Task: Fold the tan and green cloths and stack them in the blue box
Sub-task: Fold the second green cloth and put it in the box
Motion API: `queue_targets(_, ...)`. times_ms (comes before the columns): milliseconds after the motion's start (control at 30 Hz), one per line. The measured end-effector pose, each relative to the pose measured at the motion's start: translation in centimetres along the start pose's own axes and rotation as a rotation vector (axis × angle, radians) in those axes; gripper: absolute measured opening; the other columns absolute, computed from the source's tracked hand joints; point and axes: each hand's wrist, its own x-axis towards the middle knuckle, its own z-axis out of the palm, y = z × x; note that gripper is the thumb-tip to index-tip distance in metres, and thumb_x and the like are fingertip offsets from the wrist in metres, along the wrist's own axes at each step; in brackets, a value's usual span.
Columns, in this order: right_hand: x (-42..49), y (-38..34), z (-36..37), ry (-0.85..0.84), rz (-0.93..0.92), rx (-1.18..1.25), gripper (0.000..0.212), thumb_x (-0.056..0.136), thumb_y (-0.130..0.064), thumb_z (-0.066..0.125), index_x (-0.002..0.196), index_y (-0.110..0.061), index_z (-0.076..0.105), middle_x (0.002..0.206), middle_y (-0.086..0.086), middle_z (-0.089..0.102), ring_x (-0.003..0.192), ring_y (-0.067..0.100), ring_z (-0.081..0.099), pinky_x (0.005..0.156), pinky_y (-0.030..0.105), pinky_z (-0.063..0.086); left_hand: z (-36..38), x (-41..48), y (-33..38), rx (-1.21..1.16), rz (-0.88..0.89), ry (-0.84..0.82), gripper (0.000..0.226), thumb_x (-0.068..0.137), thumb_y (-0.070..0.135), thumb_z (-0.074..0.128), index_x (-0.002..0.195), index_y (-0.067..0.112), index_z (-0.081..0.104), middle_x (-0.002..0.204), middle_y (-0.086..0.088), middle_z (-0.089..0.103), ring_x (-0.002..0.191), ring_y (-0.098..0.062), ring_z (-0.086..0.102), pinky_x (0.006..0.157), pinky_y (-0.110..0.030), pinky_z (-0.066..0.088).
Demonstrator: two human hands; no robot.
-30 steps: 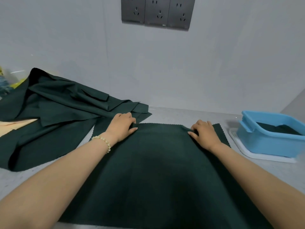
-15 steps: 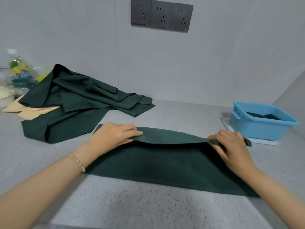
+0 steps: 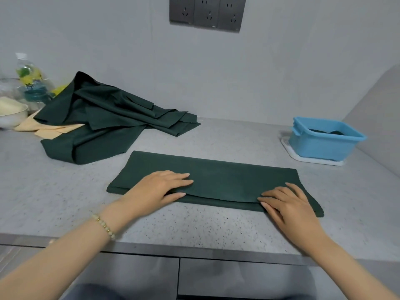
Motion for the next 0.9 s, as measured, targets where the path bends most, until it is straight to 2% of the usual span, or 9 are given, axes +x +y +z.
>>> queue_targets(67,0.2,-0.4,-0.3,-0.019,0.008,-0.012,0.011,0.08,-0.019,0.073,0.09,-0.019,0.077,0.09,-0.007,0.071,0.086,0.017,0.066,0.104,0.04,0.036,0.5,0.2,0.6,-0.006,0.011,-0.017,0.039,0.098,0.043,0.042,0.136,0.038,0.049,0.143,0.024,0.041,0.129,0.001,0.04,0.101,-0.011,0.024)
queue_targets(133,0.6,-0.9,-0.4,-0.043,-0.007,0.014,0.016,0.084,-0.025,0.069,0.097,-0.02,0.076,0.094,-0.009,0.071,0.09,0.014,0.066,0.107,0.04,0.034,0.6,0.2,1.2,0.005,0.032,0.006,0.034,0.099,0.038,0.045,0.131,0.035,0.056,0.137,0.02,0.05,0.125,-0.003,0.048,0.098,-0.015,0.034)
queue_targets(300,2.2,-3.3,0.0,-0.199,-0.079,0.139,0.037,0.09,-0.04,0.058,0.123,-0.023,0.064,0.124,-0.01,0.063,0.117,0.01,0.056,0.112,0.03,0.023,0.6,-0.1,1.9,-0.024,0.082,0.071,0.03,0.096,0.036,0.051,0.122,0.034,0.064,0.126,0.017,0.061,0.112,-0.006,0.06,0.089,-0.024,0.05)
queue_targets(400,2.7,-4.6,0.8,-0.293,-0.119,0.208,0.044,0.095,-0.046,0.048,0.134,-0.027,0.053,0.139,-0.013,0.05,0.13,0.006,0.043,0.115,0.022,0.013,0.5,-0.6,1.8,-0.02,0.104,-0.015,0.042,0.094,0.047,0.035,0.124,0.035,0.063,0.129,0.018,0.058,0.116,-0.006,0.058,0.09,-0.023,0.048)
queue_targets(467,2.8,-4.7,1.2,-0.329,-0.154,0.217,0.044,0.097,-0.047,0.042,0.137,-0.029,0.05,0.141,-0.015,0.046,0.13,0.004,0.042,0.114,0.018,0.011,0.5,-0.5,1.6,-0.019,0.088,-0.066,0.048,0.092,0.054,0.028,0.125,0.039,0.06,0.131,0.023,0.055,0.119,-0.001,0.053,0.092,-0.017,0.041)
queue_targets(567,3.5,-4.2,1.1,-0.37,-0.126,0.302,0.039,0.096,-0.046,0.044,0.13,-0.031,0.056,0.135,-0.016,0.053,0.123,0.002,0.047,0.108,0.015,0.02,-0.2,-0.2,1.7,-0.14,-0.03,-0.123,0.052,0.087,0.069,0.024,0.125,0.05,0.055,0.119,0.038,0.054,0.111,0.016,0.046,0.093,-0.013,0.039)
queue_targets(633,4.9,-3.5,1.1,-0.389,-0.049,0.434,0.035,0.096,-0.042,0.045,0.125,-0.031,0.06,0.129,-0.016,0.058,0.121,-0.001,0.049,0.107,0.018,0.028,-0.8,0.9,1.7,-0.232,-0.129,-0.121,0.062,0.084,0.076,0.015,0.129,0.051,0.049,0.115,0.044,0.05,0.108,0.019,0.045,0.093,-0.014,0.037)
queue_targets(767,9.7,-2.9,2.7,-0.308,0.199,0.524,0.037,0.101,-0.023,0.04,0.136,-0.02,0.05,0.142,-0.005,0.048,0.132,0.01,0.041,0.113,0.023,0.025,-1.0,5.8,2.1,-0.276,-0.237,-0.069,0.056,0.098,0.053,0.016,0.139,0.03,0.045,0.141,0.014,0.048,0.13,-0.008,0.042,0.105,-0.024,0.031)
queue_targets(900,12.7,-4.7,5.2,-0.503,0.277,0.387,0.049,0.103,-0.027,0.032,0.149,-0.014,0.024,0.157,0.002,0.022,0.145,0.017,0.015,0.12,0.037,0.007,0.3,10.1,2.7,-0.219,-0.276,-0.161,0.048,0.105,0.032,0.02,0.15,0.016,0.026,0.156,0.001,0.027,0.143,-0.014,0.022,0.115,-0.026,0.011)
